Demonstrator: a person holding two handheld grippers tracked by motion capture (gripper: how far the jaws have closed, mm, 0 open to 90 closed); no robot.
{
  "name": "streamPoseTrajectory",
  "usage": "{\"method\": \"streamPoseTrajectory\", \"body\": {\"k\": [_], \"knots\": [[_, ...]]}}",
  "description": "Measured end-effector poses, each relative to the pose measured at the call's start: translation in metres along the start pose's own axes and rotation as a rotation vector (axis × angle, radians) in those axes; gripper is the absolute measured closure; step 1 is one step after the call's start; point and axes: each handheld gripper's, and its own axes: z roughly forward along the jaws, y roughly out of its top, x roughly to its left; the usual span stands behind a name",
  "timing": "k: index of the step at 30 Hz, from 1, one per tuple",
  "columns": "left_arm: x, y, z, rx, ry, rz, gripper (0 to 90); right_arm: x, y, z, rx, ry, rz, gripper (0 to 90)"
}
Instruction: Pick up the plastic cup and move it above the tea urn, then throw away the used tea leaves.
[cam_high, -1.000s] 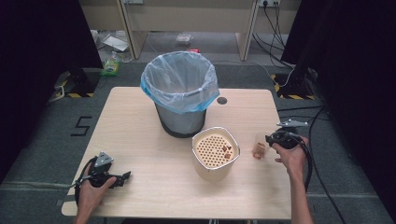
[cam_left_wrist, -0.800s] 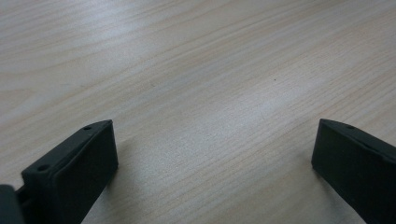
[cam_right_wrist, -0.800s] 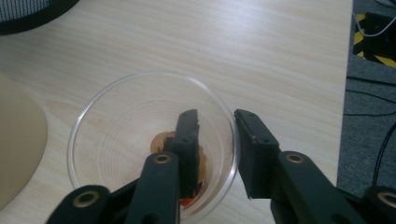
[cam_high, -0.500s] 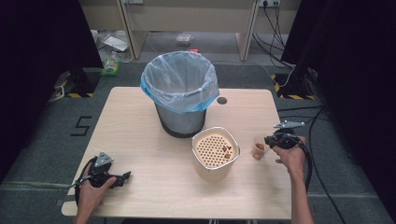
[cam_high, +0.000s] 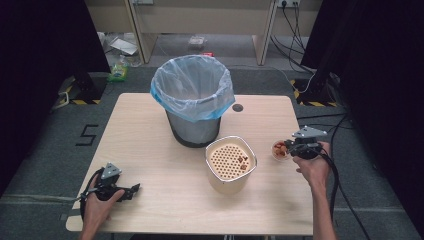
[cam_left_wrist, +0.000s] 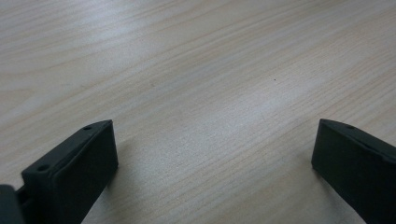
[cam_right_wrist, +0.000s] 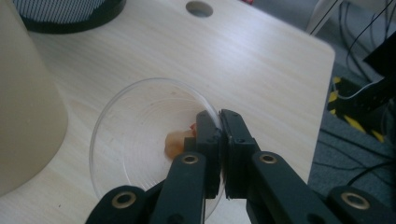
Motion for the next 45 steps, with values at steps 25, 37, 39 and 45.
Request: {"method": "streamPoseTrajectory", "body": {"k": [25, 37, 39, 45], "knots": [[0.000, 0.000, 0.000, 0.002, 0.000, 0.002, 0.0, 0.033, 0.043, -0.022, -0.307, -0.130, -0.131, 87.4], [0.000, 0.000, 0.000, 0.002, 0.000, 0.002, 0.0, 0.046, 0.059, -0.029, -0.395, -0.131, -0.171, 87.3], [0.000, 0.000, 0.000, 0.002, 0.001, 0.002, 0.0, 0.049, 0.061, -0.031, -0.406, -0.131, -0.182, 87.4], [0.000, 0.000, 0.000, 0.002, 0.001, 0.002, 0.0, 0.061, 0.064, -0.034, -0.446, -0.126, -0.224, 87.3]]}}
